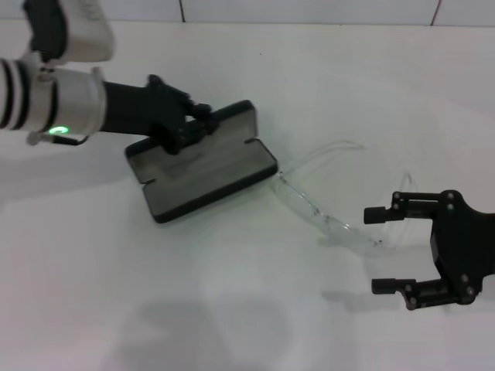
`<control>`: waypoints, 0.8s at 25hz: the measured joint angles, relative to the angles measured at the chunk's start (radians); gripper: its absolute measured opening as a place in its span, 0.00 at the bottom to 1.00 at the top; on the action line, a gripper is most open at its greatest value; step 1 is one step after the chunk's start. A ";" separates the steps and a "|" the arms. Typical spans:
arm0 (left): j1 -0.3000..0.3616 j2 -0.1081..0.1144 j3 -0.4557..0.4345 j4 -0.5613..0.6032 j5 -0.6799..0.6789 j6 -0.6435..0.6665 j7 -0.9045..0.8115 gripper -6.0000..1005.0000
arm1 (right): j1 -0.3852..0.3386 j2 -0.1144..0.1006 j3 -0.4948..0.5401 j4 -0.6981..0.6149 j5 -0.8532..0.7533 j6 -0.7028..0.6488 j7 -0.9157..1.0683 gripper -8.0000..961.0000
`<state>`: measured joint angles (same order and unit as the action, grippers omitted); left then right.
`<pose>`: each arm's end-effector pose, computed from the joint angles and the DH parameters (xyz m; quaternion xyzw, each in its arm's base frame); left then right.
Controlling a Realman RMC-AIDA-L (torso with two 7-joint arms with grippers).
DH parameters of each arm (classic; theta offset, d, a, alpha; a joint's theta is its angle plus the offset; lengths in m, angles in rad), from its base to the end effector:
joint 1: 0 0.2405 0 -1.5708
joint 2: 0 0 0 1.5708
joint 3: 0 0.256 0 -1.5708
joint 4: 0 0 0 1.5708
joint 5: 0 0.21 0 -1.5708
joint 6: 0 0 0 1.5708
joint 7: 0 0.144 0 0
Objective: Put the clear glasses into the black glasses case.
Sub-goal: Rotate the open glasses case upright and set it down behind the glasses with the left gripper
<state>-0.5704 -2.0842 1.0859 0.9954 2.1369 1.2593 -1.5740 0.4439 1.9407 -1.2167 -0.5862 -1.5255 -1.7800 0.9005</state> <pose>-0.2135 0.3831 -0.0023 -0.9758 -0.0875 -0.0451 0.1951 0.2445 0.2793 0.0059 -0.9492 -0.0559 0.3085 0.0257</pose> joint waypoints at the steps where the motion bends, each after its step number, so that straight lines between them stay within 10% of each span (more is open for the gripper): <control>1: -0.016 0.000 0.021 -0.004 0.000 -0.002 0.005 0.27 | -0.006 0.003 0.000 -0.001 0.000 -0.003 -0.009 0.77; 20: -0.103 -0.010 0.257 -0.050 -0.080 -0.080 0.223 0.28 | -0.084 0.030 0.012 -0.002 0.002 -0.003 -0.058 0.77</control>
<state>-0.6729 -2.0939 1.3433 0.9452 2.0565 1.1790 -1.3509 0.3603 1.9708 -1.2044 -0.5884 -1.5233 -1.7828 0.8429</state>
